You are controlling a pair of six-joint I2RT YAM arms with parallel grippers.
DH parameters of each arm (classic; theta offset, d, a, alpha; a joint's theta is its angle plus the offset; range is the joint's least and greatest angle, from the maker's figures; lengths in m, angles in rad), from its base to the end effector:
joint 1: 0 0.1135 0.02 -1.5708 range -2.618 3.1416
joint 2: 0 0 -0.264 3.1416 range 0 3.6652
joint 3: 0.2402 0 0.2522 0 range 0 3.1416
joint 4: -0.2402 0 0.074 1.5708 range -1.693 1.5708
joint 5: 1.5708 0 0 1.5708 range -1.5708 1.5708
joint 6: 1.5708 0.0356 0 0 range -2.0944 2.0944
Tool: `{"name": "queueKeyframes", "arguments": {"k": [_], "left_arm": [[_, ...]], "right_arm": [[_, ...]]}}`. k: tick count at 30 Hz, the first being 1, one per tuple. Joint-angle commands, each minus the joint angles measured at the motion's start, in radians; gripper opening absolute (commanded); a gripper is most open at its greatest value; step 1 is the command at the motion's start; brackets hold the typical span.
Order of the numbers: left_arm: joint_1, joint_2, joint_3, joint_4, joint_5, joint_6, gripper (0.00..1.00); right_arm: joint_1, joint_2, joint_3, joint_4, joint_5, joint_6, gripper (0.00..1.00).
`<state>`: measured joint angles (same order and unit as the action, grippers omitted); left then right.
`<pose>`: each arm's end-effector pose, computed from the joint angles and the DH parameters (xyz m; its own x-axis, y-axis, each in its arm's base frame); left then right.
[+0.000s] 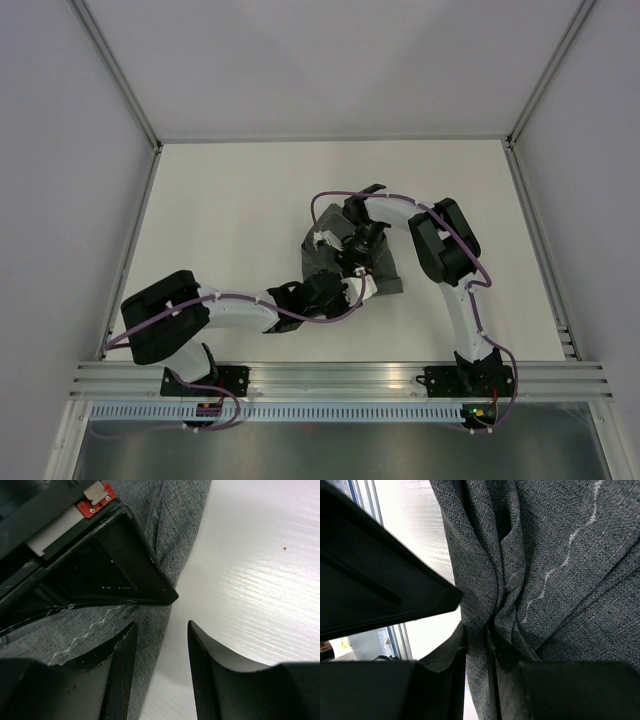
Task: Fold the napkin, place the utensils inside, and roll it up
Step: Roll the napkin with the utensil
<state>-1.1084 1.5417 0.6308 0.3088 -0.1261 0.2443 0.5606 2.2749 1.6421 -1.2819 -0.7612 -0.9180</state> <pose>0.1378 -0.2665 0.1587 -0.0416 0.6213 -0.7824 0.8778 0.3968 0.2685 0.3175 0.2283 0.1243 -0.3350 -0.8894 -0.3111 -0.7476 0.0499 0.6623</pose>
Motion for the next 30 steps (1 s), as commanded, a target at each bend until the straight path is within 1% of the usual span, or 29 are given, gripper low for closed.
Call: {"name": "queueKeyframes", "arguments": {"k": [1,7,11,14,15,20,21,24,26,30], "left_arm": [[-0.007,0.061,0.049,0.096,0.02,0.046,0.5],[-0.005,0.136,0.078,0.105,0.014,0.055,0.49],[-0.001,0.153,0.072,0.107,0.003,0.049,0.47],[0.004,0.161,0.064,0.104,0.016,0.035,0.4],[0.004,0.164,0.063,0.102,0.019,0.033,0.35],[0.012,0.187,0.078,0.063,0.069,0.012,0.19],[0.013,0.193,0.084,0.05,0.081,0.012,0.15],[0.022,0.201,0.107,0.018,0.121,0.004,0.07],[0.038,0.202,0.118,-0.005,0.181,-0.008,0.03],[0.055,0.212,0.151,-0.068,0.247,-0.022,0.02]], "right_arm": [[-0.001,0.086,-0.028,0.099,0.132,-0.056,0.13],[-0.01,0.09,-0.033,0.101,0.135,-0.056,0.13],[-0.013,0.095,-0.033,0.099,0.132,-0.058,0.13],[-0.018,0.098,-0.031,0.095,0.129,-0.061,0.13],[-0.019,0.098,-0.031,0.093,0.126,-0.061,0.12],[-0.022,0.103,-0.027,0.084,0.115,-0.062,0.13],[-0.022,0.103,-0.025,0.082,0.112,-0.062,0.13],[-0.024,0.104,-0.022,0.081,0.106,-0.059,0.13],[-0.028,0.106,-0.021,0.078,0.102,-0.059,0.13],[-0.03,0.104,-0.024,0.075,0.092,-0.059,0.13]]}}
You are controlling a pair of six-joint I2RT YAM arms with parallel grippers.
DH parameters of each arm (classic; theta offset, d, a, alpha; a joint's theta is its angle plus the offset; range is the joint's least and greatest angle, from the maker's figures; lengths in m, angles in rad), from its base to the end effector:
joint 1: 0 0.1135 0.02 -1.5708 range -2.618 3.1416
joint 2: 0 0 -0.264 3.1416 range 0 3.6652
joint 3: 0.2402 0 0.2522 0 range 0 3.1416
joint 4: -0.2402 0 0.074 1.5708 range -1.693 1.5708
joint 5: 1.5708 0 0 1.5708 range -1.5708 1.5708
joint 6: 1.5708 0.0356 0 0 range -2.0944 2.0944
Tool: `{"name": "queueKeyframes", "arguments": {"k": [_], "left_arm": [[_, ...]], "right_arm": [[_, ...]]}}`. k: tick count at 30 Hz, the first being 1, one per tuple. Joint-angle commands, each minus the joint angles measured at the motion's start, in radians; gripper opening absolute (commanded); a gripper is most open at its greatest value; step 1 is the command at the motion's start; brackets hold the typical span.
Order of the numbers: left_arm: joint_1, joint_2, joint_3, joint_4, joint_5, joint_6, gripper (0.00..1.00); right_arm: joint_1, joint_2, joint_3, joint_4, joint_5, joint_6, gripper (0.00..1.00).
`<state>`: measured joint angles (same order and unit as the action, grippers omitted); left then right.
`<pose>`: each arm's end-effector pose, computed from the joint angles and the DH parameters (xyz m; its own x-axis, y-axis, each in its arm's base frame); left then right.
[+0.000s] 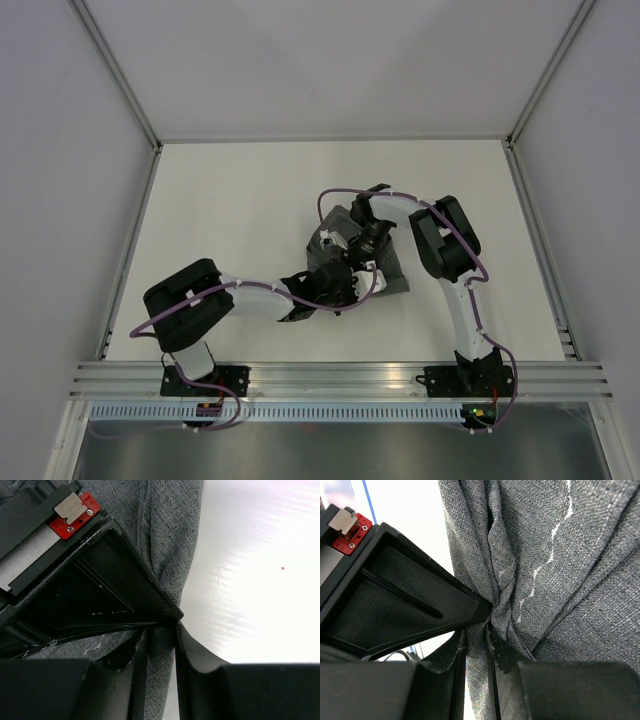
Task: Fold the napkin, place the utensils inside, and roll it up
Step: Roll the napkin with the utensil
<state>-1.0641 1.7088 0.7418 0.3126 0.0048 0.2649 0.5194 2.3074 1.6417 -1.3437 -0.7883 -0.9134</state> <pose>0.1608 -0.2901 0.1407 -0.0557 0.6398 -0.7665 0.9230 0.3258 0.2049 0.3217 0.2130 0.1152 -0.4102 -0.8774 -0.2487 -0.6762 0.1096 0.7285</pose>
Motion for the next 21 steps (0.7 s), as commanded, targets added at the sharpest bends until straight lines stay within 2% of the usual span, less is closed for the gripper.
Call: {"name": "queueKeyframes", "arguments": {"k": [1,6,15,21], "left_arm": [[0.013,0.048,0.044,-0.076,0.124,-0.049,0.02],[0.023,0.066,0.068,-0.109,0.185,-0.059,0.02],[0.064,0.1,0.091,-0.139,0.31,-0.095,0.02],[0.098,0.106,0.106,-0.162,0.38,-0.107,0.02]], "right_arm": [[0.008,0.073,-0.022,0.14,0.118,-0.061,0.13],[0.002,0.063,-0.017,0.143,0.109,-0.048,0.2],[-0.024,0.015,0.012,0.132,0.066,-0.03,0.48],[-0.059,-0.017,0.039,0.121,0.02,-0.022,0.55]]}}
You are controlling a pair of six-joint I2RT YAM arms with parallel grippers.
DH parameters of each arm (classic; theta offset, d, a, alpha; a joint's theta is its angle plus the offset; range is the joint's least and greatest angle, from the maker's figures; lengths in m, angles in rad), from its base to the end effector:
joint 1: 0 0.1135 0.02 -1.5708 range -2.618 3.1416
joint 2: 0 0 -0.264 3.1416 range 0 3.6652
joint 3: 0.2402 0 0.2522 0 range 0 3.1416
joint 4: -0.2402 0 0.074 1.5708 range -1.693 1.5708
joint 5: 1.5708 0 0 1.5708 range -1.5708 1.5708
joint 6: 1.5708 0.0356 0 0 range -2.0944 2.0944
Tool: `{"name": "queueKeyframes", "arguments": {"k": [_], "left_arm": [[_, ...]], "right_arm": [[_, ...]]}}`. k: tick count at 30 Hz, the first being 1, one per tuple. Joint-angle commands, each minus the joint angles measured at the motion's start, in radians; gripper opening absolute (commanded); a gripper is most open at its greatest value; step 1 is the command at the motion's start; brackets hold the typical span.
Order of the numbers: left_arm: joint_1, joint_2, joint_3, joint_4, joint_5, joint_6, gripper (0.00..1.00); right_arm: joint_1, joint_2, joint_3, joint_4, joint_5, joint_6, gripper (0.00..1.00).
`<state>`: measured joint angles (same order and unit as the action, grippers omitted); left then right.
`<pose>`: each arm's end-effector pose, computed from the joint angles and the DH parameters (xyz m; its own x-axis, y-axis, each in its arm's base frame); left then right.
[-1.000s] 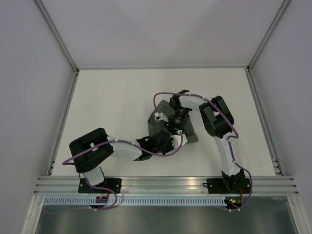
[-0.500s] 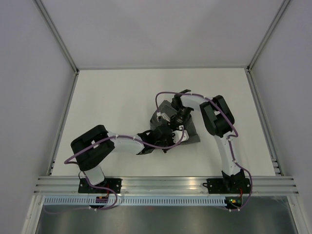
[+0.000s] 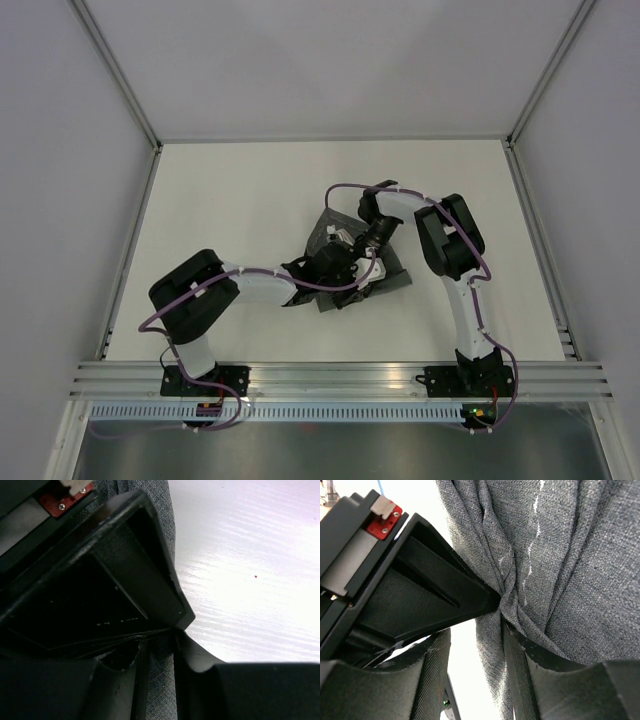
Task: Fold the napkin, place the utensils inside, and roll it up
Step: Roll the napkin with the utensil
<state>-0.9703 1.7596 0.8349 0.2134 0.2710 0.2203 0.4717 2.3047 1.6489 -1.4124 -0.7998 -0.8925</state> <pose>0.1882 -0.2917 0.1426 -0.1612 0.6080 -0.7774 0.9682 0.2503 -0.0050 0.3273 0.1956 0.1209 -0.4820 -0.8550 -0.1914 -0.6170 0.1762 0.7670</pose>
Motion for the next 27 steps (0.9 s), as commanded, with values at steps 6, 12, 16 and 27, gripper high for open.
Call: {"name": "queueKeyframes", "arguments": {"k": [6,12,16,27], "left_arm": [[0.038,0.063,0.023,-0.071,0.175,-0.075,0.02],[0.074,0.074,0.018,-0.052,0.255,-0.111,0.02],[0.091,0.09,0.024,-0.046,0.309,-0.131,0.02],[0.179,0.162,0.043,-0.009,0.519,-0.21,0.02]], "right_arm": [[-0.067,-0.054,0.072,0.188,-0.028,-0.013,0.57],[-0.133,-0.122,0.068,0.251,-0.082,0.047,0.57],[-0.205,-0.171,0.043,0.297,-0.153,0.076,0.57],[-0.381,-0.482,-0.27,0.492,-0.173,-0.032,0.58]]}}
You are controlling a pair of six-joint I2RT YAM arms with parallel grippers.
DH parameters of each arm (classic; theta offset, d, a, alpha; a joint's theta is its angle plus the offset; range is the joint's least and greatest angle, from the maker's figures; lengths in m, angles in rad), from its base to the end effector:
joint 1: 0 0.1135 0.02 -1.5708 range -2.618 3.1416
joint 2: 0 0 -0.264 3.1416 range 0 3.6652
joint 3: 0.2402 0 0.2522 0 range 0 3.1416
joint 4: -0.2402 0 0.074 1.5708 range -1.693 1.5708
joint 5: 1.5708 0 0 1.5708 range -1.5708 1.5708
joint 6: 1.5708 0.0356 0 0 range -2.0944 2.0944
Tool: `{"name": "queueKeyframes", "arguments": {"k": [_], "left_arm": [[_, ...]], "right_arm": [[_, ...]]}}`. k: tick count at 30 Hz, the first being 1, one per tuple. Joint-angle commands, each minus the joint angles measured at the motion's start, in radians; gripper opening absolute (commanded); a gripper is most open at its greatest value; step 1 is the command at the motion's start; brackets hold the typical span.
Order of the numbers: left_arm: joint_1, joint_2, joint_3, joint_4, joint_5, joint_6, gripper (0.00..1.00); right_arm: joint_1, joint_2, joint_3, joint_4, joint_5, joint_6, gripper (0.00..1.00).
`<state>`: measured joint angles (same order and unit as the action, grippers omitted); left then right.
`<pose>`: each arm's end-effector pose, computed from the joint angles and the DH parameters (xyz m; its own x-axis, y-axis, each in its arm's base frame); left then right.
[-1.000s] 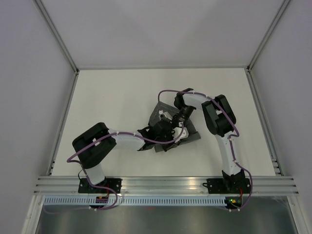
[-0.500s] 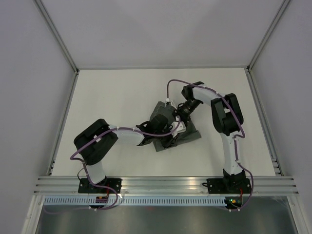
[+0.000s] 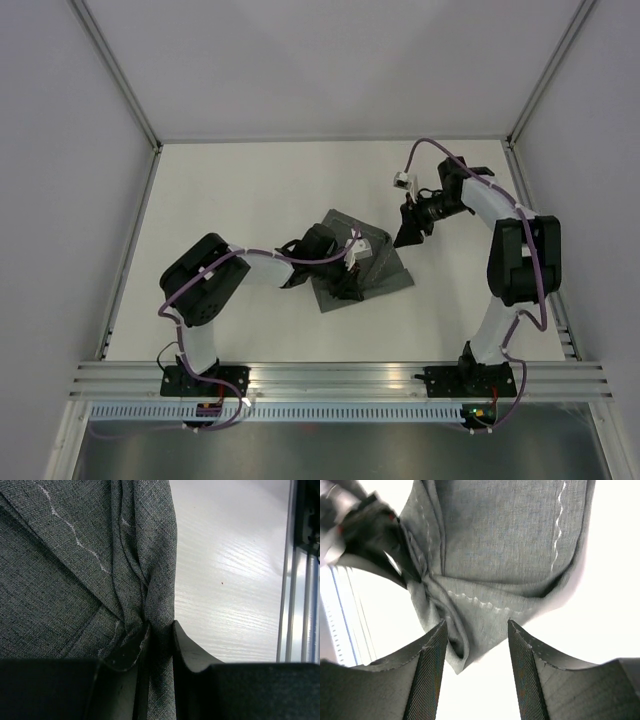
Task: Fold the napkin, place the utensils inside, and roll it up
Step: Roll the napkin with the utensil
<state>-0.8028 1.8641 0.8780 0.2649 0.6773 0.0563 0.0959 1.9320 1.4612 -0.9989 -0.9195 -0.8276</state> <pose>0.2326 -0.2730 0.1279 -0.4080 0.4856 -0.7731 0.9119 0.1757 -0.3709 0.3641 0.0635 0.2077 -0.5685 -0.5031 -0.6509 -0.8225 0.3330 0.4611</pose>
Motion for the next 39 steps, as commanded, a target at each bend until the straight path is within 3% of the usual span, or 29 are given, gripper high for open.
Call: {"name": "queueKeyframes", "arguments": {"k": [1,8,13,18,30,39], "left_arm": [[0.016,0.063,0.007,-0.062,0.131,-0.074,0.02],[0.053,0.116,0.073,-0.142,0.225,-0.085,0.02],[0.065,0.164,0.13,-0.226,0.278,-0.073,0.02],[0.082,0.198,0.171,-0.296,0.307,-0.059,0.02],[0.09,0.237,0.219,-0.351,0.312,-0.058,0.02],[0.091,0.253,0.248,-0.374,0.311,-0.059,0.02]], "right_arm": [[-0.008,-0.186,-0.126,0.107,-0.045,-0.111,0.58],[0.068,-0.542,-0.546,0.484,0.139,-0.097,0.68],[0.215,-0.652,-0.66,0.565,0.269,-0.108,0.71],[0.344,-0.654,-0.72,0.612,0.37,-0.105,0.72],[0.453,-0.524,-0.737,0.623,0.447,-0.123,0.71],[0.49,-0.479,-0.746,0.655,0.472,-0.105,0.61]]}}
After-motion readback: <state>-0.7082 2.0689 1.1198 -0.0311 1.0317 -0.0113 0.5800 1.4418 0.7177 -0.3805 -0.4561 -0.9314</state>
